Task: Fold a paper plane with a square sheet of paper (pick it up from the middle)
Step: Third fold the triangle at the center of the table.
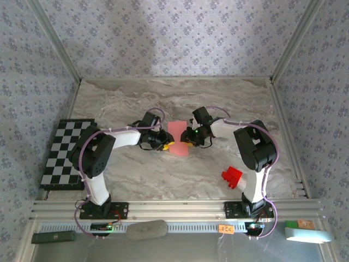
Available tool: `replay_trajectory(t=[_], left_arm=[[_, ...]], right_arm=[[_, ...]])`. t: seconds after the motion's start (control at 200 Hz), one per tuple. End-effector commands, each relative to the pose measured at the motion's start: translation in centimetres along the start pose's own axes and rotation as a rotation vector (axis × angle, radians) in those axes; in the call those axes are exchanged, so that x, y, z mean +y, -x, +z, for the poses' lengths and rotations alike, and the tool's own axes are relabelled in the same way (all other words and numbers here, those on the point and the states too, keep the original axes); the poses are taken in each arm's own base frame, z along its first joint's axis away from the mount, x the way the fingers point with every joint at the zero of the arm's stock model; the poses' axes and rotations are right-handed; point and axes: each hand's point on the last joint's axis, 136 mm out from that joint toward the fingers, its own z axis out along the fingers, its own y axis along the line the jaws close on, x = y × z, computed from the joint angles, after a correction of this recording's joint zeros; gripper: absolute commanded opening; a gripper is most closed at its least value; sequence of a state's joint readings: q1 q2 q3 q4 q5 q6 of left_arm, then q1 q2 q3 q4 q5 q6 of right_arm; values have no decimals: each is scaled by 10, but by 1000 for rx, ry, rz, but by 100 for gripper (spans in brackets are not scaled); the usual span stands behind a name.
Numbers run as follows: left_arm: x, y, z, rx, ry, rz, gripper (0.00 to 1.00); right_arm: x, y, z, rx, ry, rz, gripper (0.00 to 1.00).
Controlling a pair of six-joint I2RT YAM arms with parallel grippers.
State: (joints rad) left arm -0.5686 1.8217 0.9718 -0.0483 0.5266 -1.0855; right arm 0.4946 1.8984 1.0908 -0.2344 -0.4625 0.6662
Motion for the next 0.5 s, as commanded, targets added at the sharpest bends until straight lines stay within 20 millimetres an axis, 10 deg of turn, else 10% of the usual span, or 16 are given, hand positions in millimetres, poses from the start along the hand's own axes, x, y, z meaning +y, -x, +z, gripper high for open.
replay_trajectory(t=[0.0,0.495], left_arm=[[-16,8,1,7,-48,19,27],[-12,25,7,20,-52,14,17]], right_arm=[[-56,-22,21,60,-165,79,33],[-53,-18,18,46,-137,56,33]])
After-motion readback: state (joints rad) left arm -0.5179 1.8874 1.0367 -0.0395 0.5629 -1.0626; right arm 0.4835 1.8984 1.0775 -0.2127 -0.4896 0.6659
